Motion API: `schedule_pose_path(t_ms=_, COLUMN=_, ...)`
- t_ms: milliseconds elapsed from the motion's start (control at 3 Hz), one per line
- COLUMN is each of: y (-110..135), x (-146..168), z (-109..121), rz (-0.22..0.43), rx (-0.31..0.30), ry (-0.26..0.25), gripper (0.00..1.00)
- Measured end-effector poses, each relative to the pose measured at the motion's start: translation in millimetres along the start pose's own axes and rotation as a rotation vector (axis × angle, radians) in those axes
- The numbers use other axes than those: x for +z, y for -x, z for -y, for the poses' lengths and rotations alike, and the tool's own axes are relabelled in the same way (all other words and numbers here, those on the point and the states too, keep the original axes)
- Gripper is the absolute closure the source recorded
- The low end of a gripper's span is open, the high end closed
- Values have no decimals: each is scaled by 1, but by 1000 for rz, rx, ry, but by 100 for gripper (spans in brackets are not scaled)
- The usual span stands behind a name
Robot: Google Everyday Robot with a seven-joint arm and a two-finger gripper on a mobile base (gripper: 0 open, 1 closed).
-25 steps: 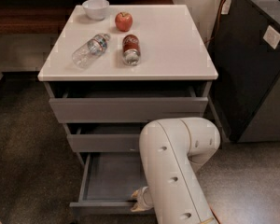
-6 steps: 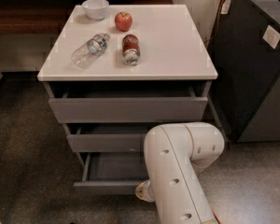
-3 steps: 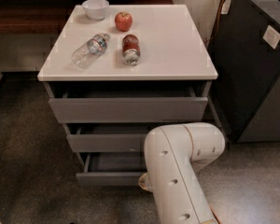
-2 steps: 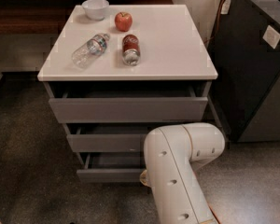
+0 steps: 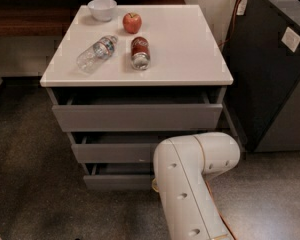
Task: Close bottom drawer
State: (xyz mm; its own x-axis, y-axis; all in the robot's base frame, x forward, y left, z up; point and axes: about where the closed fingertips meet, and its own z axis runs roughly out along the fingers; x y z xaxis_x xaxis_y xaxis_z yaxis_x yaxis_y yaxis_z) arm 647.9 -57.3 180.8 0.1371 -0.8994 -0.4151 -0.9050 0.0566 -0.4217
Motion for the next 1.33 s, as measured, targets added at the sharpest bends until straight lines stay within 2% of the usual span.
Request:
schedule_pose_path(t_ms=333, y=-4, x=5, z=12, rz=-2, rx=-9, ry=-7, gripper=100)
schedule_pose_path(t_ms=667, y=-8, x=9, z=34, rz=0, rx=-28, ry=-22, gripper=100)
schedule_pose_path(t_ms=1000, y=-8, x=9, z=35, rz=0, rx=-30, ry=-21, gripper=98)
schedule_pose_path(t_ms=1333, y=-6, x=8, z=32, rz=3, rx=-30, ry=-17, gripper=68)
